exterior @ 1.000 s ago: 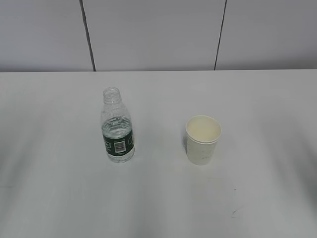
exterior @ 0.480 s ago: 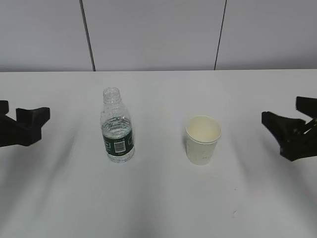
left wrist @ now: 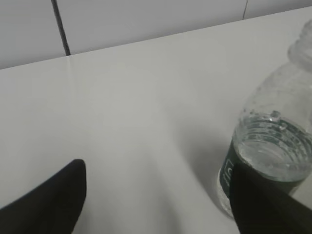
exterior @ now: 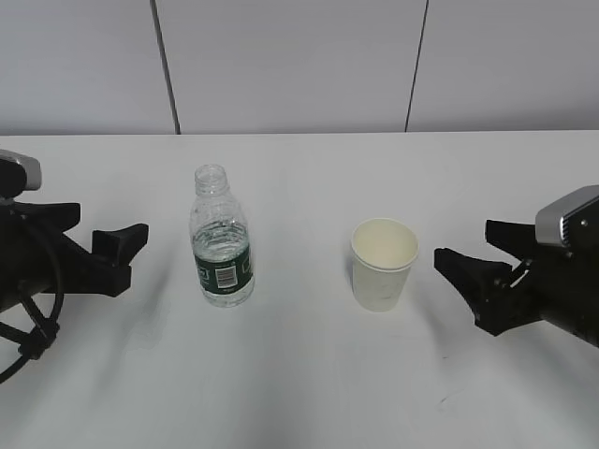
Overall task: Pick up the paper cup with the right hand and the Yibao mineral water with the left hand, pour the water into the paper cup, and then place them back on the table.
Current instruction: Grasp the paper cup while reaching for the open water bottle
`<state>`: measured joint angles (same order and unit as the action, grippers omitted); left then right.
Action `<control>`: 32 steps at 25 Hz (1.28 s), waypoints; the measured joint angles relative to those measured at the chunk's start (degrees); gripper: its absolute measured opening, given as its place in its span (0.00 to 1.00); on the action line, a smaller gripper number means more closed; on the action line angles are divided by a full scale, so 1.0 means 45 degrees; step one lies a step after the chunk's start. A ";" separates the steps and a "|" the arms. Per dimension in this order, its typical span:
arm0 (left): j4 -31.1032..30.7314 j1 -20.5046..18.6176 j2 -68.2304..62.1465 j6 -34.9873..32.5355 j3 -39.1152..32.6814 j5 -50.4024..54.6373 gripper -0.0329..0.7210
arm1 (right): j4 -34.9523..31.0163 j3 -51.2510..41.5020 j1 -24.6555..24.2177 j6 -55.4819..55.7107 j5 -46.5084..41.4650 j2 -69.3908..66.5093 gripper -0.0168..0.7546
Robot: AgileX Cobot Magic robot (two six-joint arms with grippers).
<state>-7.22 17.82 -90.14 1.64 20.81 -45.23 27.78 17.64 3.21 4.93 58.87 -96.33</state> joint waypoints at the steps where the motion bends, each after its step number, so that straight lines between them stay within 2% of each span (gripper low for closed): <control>1: -0.0155 0.0000 -0.0157 0.0047 0.0000 -0.0150 0.78 | 0.0000 0.0017 0.0000 -0.0077 0.0373 -0.0358 0.78; 8: -0.1649 0.0000 -0.1451 0.0139 0.0010 -0.1448 0.78 | 0.0545 0.0128 0.0000 -0.1095 0.1386 -0.2343 0.78; 14: -0.2670 0.0000 -0.3131 0.0148 0.0038 -0.4083 0.78 | 0.1479 0.0881 0.0000 -0.1368 0.1437 -0.3753 0.78; 20: -0.3681 0.0000 -0.4428 0.0153 0.0152 -0.4415 0.78 | 0.1563 0.1656 0.0000 -0.1399 0.1498 -0.4661 0.78; 25: -0.3816 0.0000 -0.4570 0.0163 0.0178 -0.4466 0.78 | 0.1865 0.2278 0.0000 -0.1422 0.1498 -0.5206 0.78; 32: -0.3816 0.0000 -0.4570 0.0167 0.0232 -0.4466 0.78 | 0.3122 0.3283 0.0030 -0.1428 0.1507 -0.5939 0.78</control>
<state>-24.39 17.82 -110.70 2.39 21.86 -65.32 41.83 32.41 3.35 -1.50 65.65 -123.06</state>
